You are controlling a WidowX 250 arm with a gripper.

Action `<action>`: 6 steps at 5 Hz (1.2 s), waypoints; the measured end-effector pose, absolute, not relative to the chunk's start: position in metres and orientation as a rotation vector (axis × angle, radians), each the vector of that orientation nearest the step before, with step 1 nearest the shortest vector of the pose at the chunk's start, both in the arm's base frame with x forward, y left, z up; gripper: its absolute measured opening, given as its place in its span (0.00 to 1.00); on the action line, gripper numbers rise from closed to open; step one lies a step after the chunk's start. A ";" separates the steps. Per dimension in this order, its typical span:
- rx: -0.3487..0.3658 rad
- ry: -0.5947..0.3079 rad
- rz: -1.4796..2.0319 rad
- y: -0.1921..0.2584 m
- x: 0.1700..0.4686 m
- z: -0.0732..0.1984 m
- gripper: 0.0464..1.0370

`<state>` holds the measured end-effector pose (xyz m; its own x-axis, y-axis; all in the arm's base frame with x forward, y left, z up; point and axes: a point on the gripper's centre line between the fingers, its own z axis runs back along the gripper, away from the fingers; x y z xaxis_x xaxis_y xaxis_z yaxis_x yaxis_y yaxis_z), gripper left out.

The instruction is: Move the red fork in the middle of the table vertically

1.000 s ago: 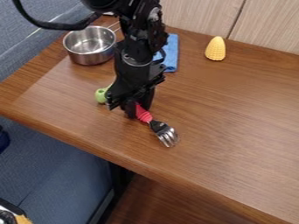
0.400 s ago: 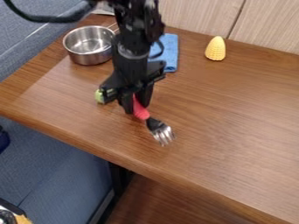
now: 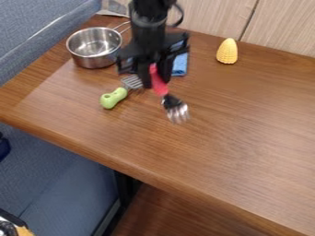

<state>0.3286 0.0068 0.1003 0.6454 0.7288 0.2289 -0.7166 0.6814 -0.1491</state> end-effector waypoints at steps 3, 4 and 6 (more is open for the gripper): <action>-0.178 -0.234 0.245 -0.042 0.373 0.084 0.30; -0.203 -0.235 0.058 -0.046 0.379 0.079 0.30; -0.186 -0.226 -0.056 -0.046 0.382 0.065 0.30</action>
<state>0.3821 -0.0455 0.0653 0.9730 -0.0344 0.2281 0.0762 0.9813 -0.1768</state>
